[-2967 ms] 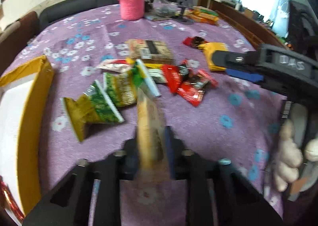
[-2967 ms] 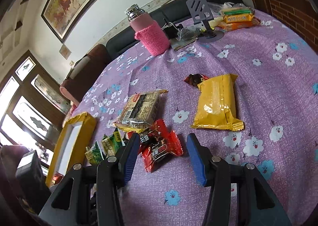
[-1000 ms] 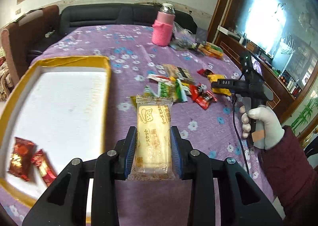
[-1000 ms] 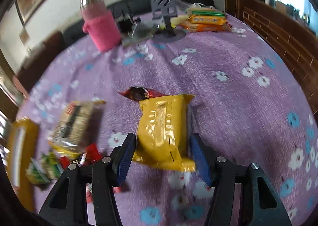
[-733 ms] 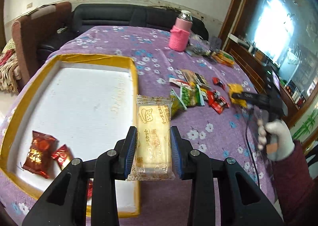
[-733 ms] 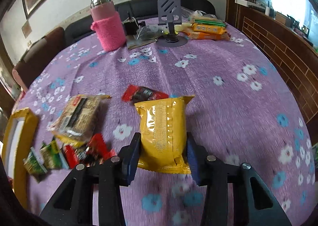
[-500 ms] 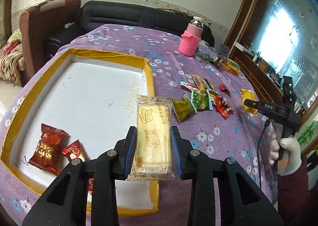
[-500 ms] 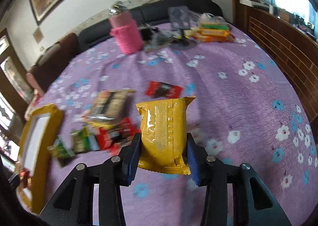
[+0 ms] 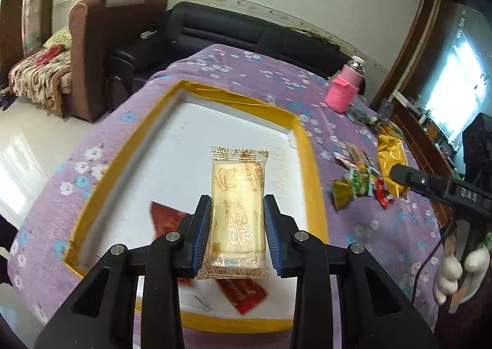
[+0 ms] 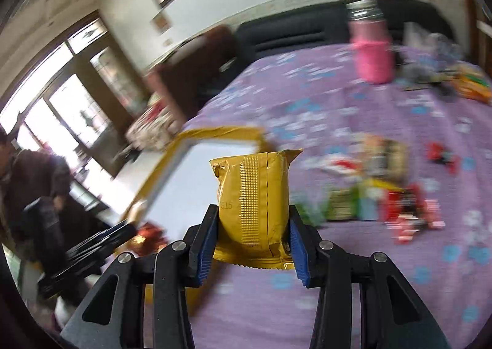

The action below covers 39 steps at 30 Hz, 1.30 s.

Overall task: Organize snacks
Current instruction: 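Place the biscuit pack in the box with the left tool while the right tool drops the yellow pack there, then grasp a green pea snack bag with the left tool while the right tool grasps red candies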

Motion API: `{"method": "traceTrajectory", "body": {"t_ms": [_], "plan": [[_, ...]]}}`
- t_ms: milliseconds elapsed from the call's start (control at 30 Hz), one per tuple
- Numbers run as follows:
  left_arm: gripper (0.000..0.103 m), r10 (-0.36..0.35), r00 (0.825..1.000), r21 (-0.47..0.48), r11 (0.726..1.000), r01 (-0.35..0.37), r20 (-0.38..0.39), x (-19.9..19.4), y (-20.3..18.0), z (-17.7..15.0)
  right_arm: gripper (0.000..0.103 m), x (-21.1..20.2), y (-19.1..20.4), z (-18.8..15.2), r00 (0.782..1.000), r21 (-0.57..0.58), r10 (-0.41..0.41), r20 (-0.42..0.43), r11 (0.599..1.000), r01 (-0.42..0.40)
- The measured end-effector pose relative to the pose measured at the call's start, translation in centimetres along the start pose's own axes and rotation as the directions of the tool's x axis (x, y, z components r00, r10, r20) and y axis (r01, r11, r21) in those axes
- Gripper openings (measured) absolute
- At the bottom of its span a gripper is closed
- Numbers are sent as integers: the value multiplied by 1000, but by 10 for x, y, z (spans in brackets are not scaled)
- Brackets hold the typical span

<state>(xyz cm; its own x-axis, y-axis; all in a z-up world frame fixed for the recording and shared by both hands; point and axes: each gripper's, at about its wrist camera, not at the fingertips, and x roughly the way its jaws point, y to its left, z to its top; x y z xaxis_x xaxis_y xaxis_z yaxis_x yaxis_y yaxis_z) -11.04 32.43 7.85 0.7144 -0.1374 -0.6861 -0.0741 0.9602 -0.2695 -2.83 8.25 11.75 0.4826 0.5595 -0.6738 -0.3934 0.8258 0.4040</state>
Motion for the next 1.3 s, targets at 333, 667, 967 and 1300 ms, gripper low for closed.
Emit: {"method": "traceTrajectory", "body": {"t_ms": [333,667,967,1300], "plan": [[31,80,993,-47,995,-84,-81,41,28,15,43,94,95,-13,985,-153,53,-165,985,-79],[33,39,996,-144,988,-51,-84,38,49,16,46,138,111,-37,973,-224,-12,-230,974,-41],[60,50,998,-172,984,-44,32,-12,38,17,48,102,115,-35,989,-246,16,-149,968,-53],[66,-100,992,-142,984,111,82,-31,-35,-4,68,17,40,-39,993,-203,-80,87,975,96]]}}
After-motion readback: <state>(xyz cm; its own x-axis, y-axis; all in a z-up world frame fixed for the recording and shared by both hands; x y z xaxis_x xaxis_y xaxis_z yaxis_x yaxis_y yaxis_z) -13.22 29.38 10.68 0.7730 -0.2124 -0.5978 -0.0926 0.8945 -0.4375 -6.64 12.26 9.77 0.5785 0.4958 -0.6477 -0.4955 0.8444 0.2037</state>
